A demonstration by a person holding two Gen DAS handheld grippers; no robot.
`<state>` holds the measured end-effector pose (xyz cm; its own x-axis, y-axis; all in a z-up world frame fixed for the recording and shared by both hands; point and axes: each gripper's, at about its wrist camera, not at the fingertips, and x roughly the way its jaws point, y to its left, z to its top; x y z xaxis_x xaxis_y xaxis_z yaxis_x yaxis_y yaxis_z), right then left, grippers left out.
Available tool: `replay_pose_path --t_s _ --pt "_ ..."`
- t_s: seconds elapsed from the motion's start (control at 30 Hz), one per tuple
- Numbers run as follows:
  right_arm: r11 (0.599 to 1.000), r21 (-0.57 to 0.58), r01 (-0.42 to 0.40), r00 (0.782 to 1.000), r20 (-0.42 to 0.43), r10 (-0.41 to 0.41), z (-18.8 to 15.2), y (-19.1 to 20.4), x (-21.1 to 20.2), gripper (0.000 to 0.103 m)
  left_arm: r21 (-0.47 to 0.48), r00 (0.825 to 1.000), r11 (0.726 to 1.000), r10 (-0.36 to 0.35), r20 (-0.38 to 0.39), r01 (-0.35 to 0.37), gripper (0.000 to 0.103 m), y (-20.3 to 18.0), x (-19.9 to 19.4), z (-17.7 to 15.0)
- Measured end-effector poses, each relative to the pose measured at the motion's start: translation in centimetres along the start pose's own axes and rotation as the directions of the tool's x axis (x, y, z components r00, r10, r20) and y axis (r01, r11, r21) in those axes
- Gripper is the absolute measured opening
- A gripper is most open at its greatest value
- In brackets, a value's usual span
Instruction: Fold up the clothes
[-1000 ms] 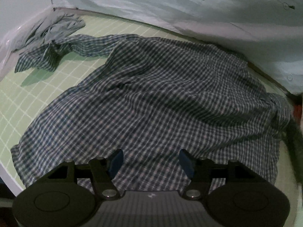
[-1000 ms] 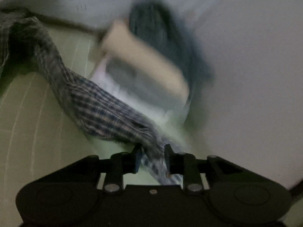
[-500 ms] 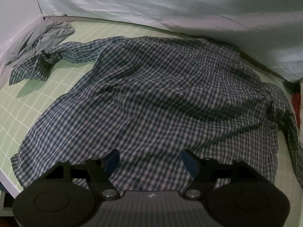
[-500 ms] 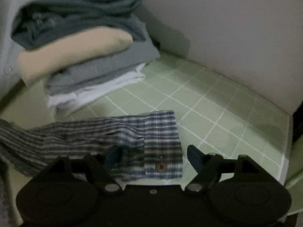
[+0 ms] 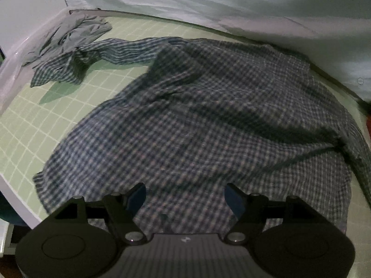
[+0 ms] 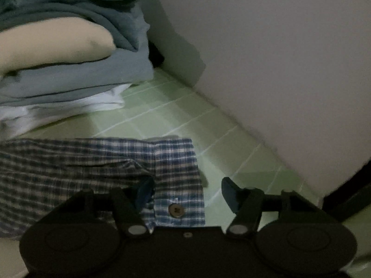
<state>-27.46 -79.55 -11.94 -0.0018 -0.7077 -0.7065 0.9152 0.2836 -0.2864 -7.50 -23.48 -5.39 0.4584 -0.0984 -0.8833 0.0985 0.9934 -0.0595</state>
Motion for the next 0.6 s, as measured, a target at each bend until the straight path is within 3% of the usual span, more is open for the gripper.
replay_pose_path --t_s 0.13,0.2,0.27,0.37,0.5,0.6 --pt "0.996 -0.045 0.072 0.997 -0.004 -0.072 1.1 1.8 -1.0 0.063 0.008 1.0 1.0 0.017 0.019 -0.017 0.078 2.9 -0.4 1.2" --pt "0.994 -0.059 0.089 0.996 0.013 -0.088 1.3 3.2 -2.9 0.069 0.009 0.999 1.0 0.03 0.04 -0.03 0.08 4.3 -0.3 2.3" --pt "0.998 -0.052 0.022 0.998 0.06 -0.019 1.2 5.0 -5.8 0.079 0.013 0.998 0.999 0.03 0.056 -0.031 0.08 5.4 0.0 3.7" --pt "0.992 -0.05 -0.118 0.984 0.126 0.124 1.0 8.8 -10.6 0.081 0.041 0.996 0.999 0.006 0.087 -0.01 0.081 6.4 1.0 6.7" --pt "0.936 -0.097 -0.338 0.923 0.161 0.35 1.5 15.6 -15.4 0.083 0.114 0.992 0.993 -0.029 0.12 0.016 0.081 6.0 3.4 12.1" --pt "0.867 -0.152 -0.475 0.85 0.173 0.497 2.2 21.5 -18.4 0.086 0.21 0.986 0.976 -0.09 0.143 0.058 0.082 4.6 5.5 16.3"
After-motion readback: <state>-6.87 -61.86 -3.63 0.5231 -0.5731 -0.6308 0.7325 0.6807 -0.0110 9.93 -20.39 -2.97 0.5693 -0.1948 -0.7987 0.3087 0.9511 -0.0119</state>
